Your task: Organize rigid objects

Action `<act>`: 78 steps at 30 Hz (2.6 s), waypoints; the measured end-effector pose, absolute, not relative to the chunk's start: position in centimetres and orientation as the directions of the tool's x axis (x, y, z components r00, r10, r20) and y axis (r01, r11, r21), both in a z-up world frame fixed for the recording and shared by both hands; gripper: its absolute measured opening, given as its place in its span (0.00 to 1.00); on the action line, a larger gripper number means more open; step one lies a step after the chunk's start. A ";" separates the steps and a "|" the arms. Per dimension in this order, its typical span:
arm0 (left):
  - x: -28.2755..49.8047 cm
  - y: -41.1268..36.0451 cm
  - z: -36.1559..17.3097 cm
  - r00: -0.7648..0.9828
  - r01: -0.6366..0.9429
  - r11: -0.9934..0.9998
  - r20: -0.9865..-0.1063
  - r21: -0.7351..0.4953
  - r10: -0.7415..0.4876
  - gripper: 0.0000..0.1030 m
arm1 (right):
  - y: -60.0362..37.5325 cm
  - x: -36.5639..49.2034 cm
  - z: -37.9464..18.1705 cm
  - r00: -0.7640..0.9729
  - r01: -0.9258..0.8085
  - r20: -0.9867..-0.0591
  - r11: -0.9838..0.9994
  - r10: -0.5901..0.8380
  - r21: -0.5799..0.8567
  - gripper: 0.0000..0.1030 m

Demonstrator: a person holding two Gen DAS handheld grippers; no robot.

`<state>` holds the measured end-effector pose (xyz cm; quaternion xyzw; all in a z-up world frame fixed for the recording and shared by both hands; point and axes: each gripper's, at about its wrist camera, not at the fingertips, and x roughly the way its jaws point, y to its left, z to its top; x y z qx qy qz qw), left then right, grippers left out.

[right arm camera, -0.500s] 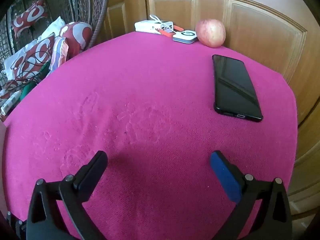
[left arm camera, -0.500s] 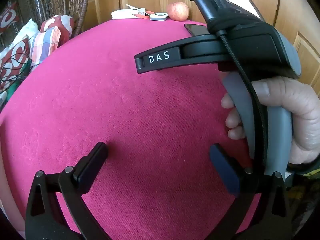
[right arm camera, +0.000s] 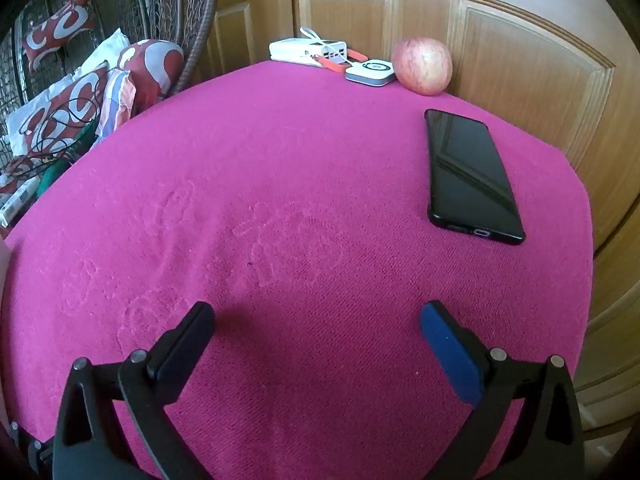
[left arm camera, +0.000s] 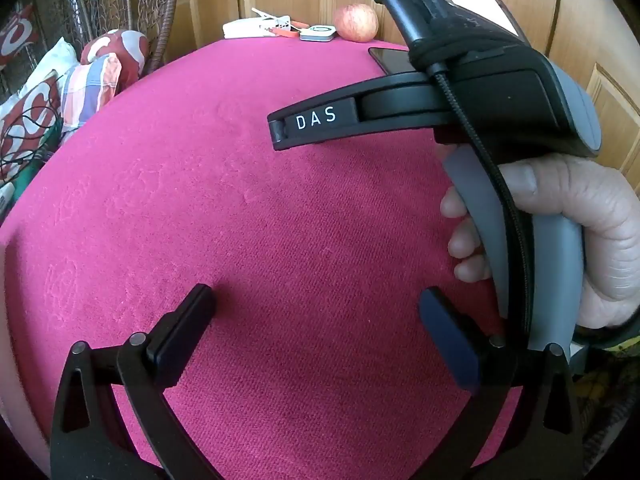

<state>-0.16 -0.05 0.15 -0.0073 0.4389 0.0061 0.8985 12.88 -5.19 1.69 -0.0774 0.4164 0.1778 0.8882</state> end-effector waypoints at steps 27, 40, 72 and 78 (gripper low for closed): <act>-0.3 -0.2 0.0 0.614 -0.018 1.000 -0.789 -0.009 0.004 1.00 | -4.7 12.9 1.6 0.591 -0.377 -0.775 0.926 0.225 -0.019 1.00; 0.1 0.0 0.0 0.613 -0.019 1.000 -0.790 -0.010 0.004 1.00 | -4.7 12.8 1.6 0.590 -0.379 -0.775 0.925 0.225 -0.020 1.00; 0.2 -0.1 0.1 0.613 -0.018 1.000 -0.790 -0.010 0.003 1.00 | -4.8 12.7 1.8 0.588 -0.378 -0.772 0.926 0.240 0.000 1.00; 0.3 -0.1 0.1 0.613 -0.018 1.000 -0.790 -0.010 0.003 1.00 | -7.3 13.1 2.8 0.559 -0.386 -0.721 0.898 0.408 0.210 1.00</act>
